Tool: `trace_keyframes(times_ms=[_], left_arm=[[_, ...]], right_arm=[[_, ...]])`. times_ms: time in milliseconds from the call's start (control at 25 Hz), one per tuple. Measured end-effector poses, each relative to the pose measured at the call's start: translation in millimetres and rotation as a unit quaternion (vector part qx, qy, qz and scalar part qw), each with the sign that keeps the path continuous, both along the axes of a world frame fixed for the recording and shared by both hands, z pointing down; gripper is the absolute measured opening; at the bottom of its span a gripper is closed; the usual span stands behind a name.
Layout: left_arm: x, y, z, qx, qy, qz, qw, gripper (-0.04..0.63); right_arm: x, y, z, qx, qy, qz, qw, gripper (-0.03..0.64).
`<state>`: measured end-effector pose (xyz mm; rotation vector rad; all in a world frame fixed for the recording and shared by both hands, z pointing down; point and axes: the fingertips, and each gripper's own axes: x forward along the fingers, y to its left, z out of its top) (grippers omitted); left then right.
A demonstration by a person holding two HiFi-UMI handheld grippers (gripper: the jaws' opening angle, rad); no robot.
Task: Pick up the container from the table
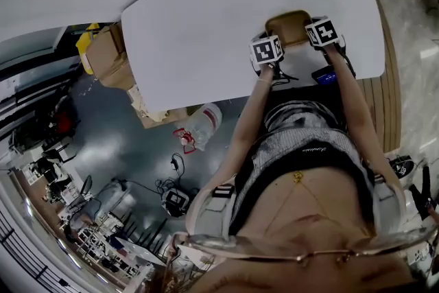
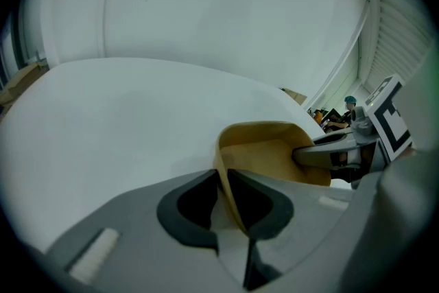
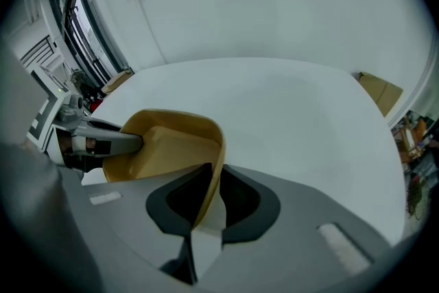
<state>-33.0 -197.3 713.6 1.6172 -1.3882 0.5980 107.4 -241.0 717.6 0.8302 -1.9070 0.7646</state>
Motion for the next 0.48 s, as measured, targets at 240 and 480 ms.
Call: trace_keyframes(times_ms=[240, 480], left_arm=[[1.6, 3.1, -8.7, -0.007, 0.0, 0.004, 1.0, 0.032], [3.4, 1.8, -25.0, 0.009, 0.0, 0.008, 0.9999, 0.031]], right_arm=[[3.7, 1.4, -9.2, 0.008, 0.011, 0.002, 1.0, 0.055], [5.4, -1.6, -28.0, 0.02, 0.006, 0.007, 1.0, 0.049]])
